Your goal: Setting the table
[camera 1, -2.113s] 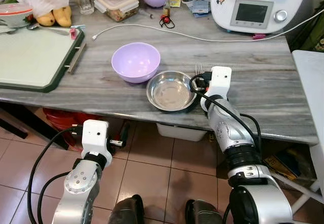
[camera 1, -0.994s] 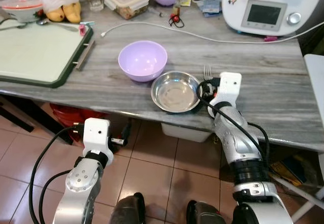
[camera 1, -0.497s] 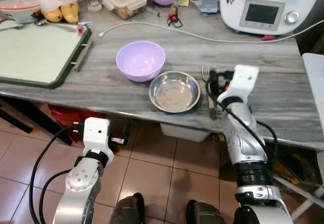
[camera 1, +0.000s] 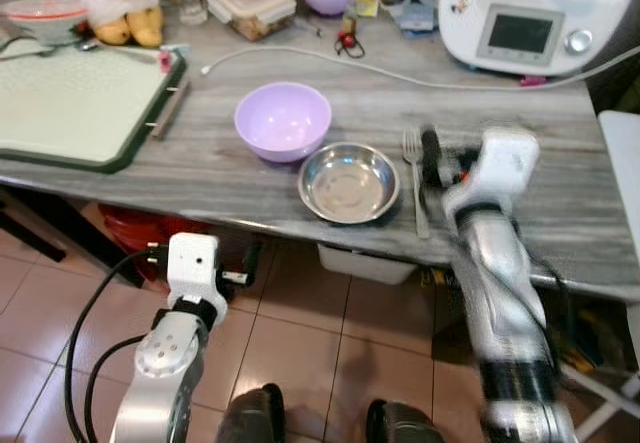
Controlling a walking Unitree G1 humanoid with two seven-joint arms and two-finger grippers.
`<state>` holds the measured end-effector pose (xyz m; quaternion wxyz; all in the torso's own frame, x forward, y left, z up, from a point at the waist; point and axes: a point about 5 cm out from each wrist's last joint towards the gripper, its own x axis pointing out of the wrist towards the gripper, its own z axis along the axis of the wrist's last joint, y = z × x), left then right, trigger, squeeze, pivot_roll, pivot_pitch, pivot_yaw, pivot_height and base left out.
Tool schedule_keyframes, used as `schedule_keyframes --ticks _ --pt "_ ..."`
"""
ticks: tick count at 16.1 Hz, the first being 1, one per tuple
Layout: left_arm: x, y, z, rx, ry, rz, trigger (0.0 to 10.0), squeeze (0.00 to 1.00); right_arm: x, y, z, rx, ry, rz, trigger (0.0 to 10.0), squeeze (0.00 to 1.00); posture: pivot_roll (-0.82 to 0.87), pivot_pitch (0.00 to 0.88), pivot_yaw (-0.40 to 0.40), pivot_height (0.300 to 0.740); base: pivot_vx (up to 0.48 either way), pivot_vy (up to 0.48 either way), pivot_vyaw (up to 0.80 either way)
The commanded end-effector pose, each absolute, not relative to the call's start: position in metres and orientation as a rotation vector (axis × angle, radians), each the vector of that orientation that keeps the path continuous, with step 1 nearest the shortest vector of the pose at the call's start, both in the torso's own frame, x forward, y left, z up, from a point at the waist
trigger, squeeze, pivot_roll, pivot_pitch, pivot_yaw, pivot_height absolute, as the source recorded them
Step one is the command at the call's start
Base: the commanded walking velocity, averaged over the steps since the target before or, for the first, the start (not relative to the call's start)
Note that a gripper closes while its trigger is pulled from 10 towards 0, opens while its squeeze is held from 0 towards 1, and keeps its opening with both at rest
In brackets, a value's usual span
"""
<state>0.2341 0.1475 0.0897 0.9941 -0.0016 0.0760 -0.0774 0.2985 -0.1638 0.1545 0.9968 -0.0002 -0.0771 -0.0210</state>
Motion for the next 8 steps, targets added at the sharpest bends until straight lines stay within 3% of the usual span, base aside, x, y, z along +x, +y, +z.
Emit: schedule_keyframes --ticks 1,3,4,5,8 --pt "0.233 0.153 0.085 -0.005 0.165 -0.135 10.0 0.0 0.291 -0.164 0.158 -0.029 -0.188 -0.028 10.0 1.0 0.03 0.025 0.04 0.74 0.0 0.0 0.0" --pt "0.234 0.15 0.081 -0.017 0.171 -0.145 10.0 0.0 0.272 -0.173 0.142 -0.083 -0.145 -0.04 10.0 1.0 0.01 0.0 0.045 0.74 0.0 0.0 0.0" --pt "0.238 0.147 0.081 -0.023 0.167 -0.158 10.0 0.0 0.265 -0.176 0.134 -0.075 -0.109 -0.053 10.0 0.09 0.0 0.0 0.048 0.74 0.0 0.0 0.0" --pt "0.242 0.145 0.082 -0.026 0.159 -0.167 10.0 0.0 0.261 -0.177 0.131 -0.08 -0.098 -0.054 10.0 0.0 0.0 0.0 0.051 0.74 0.0 0.0 -0.43" --pt "0.254 0.141 0.086 -0.027 0.131 -0.183 10.0 0.0 0.264 -0.175 0.136 -0.083 -0.11 -0.052 10.0 0.0 -0.02 0.0 0.06 0.74 -0.244 0.0 -0.8"
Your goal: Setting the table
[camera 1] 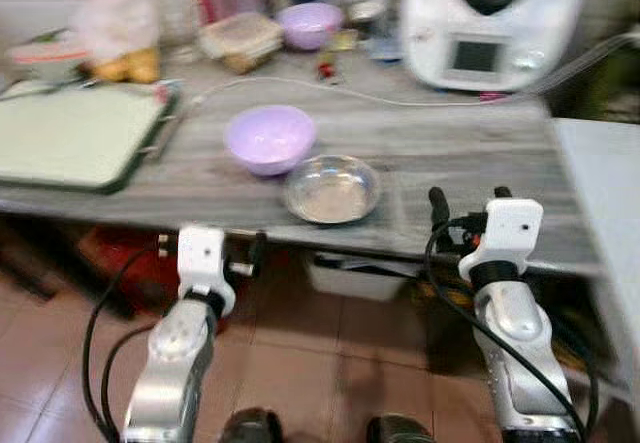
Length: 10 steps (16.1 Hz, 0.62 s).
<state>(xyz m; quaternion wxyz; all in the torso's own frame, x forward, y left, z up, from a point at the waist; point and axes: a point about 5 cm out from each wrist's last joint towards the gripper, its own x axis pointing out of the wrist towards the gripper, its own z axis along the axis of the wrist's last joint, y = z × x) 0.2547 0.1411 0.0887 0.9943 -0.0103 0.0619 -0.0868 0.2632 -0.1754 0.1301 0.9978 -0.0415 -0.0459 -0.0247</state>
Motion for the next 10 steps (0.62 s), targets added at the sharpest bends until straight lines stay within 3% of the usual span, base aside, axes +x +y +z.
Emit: schedule_keyframes --ticks 1,10 --pt "0.2551 0.1407 0.0872 -0.027 0.126 -0.184 10.0 0.0 0.2644 -0.1754 0.1369 -0.083 -0.115 -0.049 10.0 0.0 -0.03 0.0 0.057 0.74 -0.255 0.0 -0.8" --pt "0.2553 0.1388 0.0838 -0.038 0.11 -0.158 10.0 0.0 0.2649 -0.1717 0.1347 -0.083 -0.1 0.007 10.0 0.0 -0.03 0.0 0.035 0.74 -0.293 0.0 -0.05"
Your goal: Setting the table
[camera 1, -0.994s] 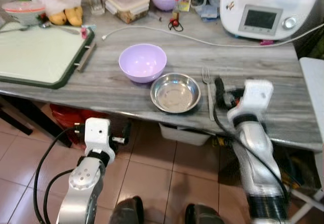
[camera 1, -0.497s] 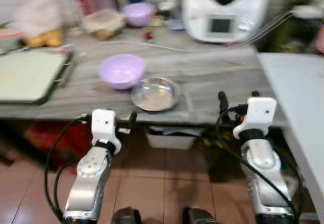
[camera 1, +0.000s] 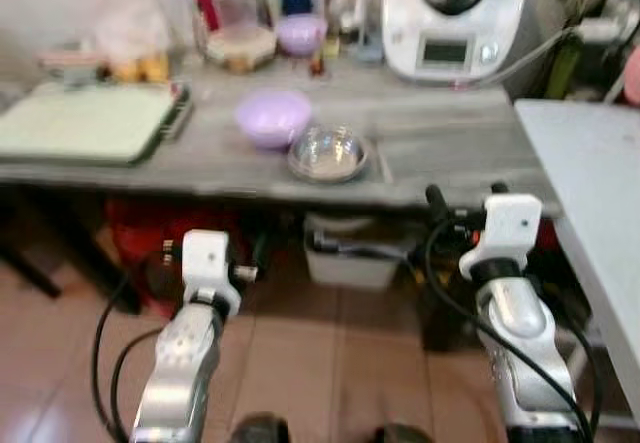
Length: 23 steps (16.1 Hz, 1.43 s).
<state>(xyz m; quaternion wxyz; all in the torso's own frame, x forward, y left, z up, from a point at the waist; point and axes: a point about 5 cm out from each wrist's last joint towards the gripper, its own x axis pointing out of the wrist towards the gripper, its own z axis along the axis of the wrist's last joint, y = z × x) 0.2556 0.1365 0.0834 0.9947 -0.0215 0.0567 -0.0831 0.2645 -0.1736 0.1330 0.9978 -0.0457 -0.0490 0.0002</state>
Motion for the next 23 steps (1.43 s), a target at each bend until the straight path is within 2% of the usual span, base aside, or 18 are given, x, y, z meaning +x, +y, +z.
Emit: schedule_keyframes --ticks 1,8,12,23 --pt "0.255 0.139 0.083 -0.039 0.111 -0.158 10.0 0.0 0.265 -0.172 0.135 -0.076 -0.102 0.007 10.0 0.0 -0.03 0.0 0.034 0.74 -0.285 0.0 0.0" --pt "0.256 0.136 0.083 -0.037 0.106 -0.166 10.0 0.0 0.27 -0.165 0.141 -0.083 -0.116 0.042 10.0 0.0 -0.03 0.0 0.03 0.74 -0.281 0.0 0.0" --pt "0.255 0.134 0.085 -0.037 0.088 -0.191 10.0 0.0 0.269 -0.166 0.136 -0.063 -0.089 0.036 10.0 0.0 -0.03 0.0 0.029 0.74 0.0 0.0 -0.12" --pt "0.259 0.131 0.088 -0.017 0.075 -0.225 10.0 0.0 0.272 -0.163 0.137 -0.055 -0.088 0.063 10.0 0.0 -0.04 0.0 0.037 0.74 0.0 -0.463 -0.04"
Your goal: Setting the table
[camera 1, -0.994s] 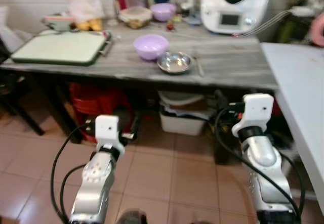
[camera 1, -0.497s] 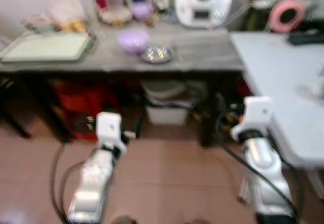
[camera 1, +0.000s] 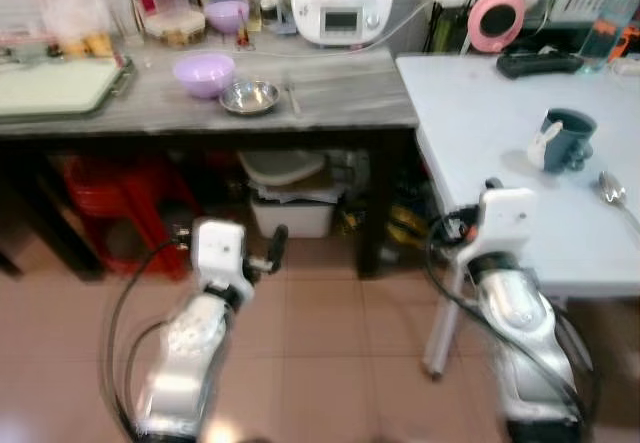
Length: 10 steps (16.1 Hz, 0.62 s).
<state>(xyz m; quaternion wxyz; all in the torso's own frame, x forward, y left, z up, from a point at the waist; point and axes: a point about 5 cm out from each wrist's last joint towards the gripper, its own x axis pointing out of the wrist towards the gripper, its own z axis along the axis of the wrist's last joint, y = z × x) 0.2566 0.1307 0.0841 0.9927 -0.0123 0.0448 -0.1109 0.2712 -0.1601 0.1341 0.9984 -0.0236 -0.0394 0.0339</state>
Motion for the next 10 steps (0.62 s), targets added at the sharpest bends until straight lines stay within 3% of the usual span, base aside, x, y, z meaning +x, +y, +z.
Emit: schedule_keyframes --ticks 1,10 --pt "0.259 0.131 0.088 -0.017 0.076 -0.226 10.0 0.0 0.273 -0.163 0.137 -0.054 -0.088 0.063 10.0 0.0 -0.04 0.0 0.038 0.74 0.0 -0.472 0.0" --pt "0.254 0.137 0.088 0.017 0.095 -0.212 10.0 0.0 0.259 -0.171 0.118 -0.01 -0.005 0.01 10.0 0.0 -0.01 0.015 0.061 0.74 0.0 -0.46 0.0"
